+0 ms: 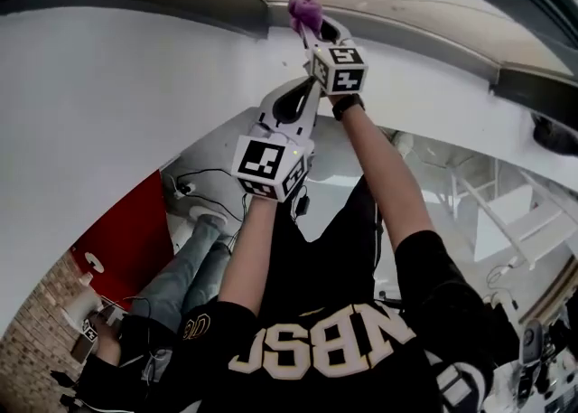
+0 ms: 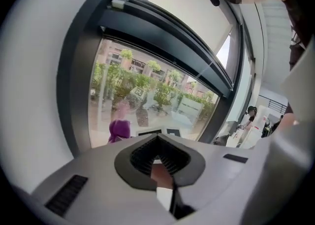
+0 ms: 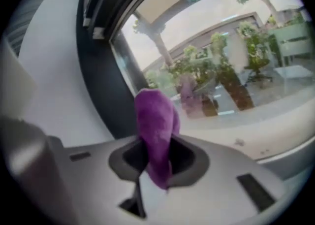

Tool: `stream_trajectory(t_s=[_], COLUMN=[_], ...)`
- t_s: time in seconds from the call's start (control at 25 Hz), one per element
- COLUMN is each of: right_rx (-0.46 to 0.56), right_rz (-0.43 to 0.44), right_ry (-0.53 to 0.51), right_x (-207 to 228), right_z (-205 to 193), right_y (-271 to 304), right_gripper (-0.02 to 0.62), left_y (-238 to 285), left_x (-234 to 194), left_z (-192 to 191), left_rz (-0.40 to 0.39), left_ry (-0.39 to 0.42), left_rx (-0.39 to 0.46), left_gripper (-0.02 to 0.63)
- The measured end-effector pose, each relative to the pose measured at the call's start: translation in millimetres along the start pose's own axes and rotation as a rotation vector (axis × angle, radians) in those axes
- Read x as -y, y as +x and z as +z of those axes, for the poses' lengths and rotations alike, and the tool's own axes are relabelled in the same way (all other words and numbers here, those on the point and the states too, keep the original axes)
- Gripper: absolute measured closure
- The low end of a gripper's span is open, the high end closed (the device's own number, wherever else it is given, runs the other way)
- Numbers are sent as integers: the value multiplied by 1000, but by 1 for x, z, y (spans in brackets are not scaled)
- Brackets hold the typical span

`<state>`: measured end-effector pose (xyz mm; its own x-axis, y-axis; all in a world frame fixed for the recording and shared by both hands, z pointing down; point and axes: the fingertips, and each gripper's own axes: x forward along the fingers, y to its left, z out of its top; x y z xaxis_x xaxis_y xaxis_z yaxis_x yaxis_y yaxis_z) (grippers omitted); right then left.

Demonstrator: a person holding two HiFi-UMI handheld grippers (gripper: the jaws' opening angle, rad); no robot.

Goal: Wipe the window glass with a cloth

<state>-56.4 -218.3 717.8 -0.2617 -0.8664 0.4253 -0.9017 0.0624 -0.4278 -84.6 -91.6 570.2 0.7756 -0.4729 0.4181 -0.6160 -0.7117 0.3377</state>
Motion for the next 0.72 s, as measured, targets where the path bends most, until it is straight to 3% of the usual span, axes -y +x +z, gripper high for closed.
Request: stream_trajectory(t_s=[0.2, 0.32, 0.52, 0.72], right_rx=[10, 20, 24, 14], right_rz=[91, 81, -20, -137], right_ry=[-138, -169, -73, -50], right_x=[-92, -95, -6, 90], right_z=[9, 28, 44, 41], right_y=[59, 63, 29, -36], right_gripper=[505, 505, 505, 505], left_y=[-38, -50, -25, 7], left_x=[-64, -67, -44, -10], left_z=[10, 30, 43, 35], left_rz=[89, 104, 98, 78], left_ry=[-46, -35, -49, -78], left_rx=[82, 121, 127, 116], left_gripper=[583, 583, 583, 583])
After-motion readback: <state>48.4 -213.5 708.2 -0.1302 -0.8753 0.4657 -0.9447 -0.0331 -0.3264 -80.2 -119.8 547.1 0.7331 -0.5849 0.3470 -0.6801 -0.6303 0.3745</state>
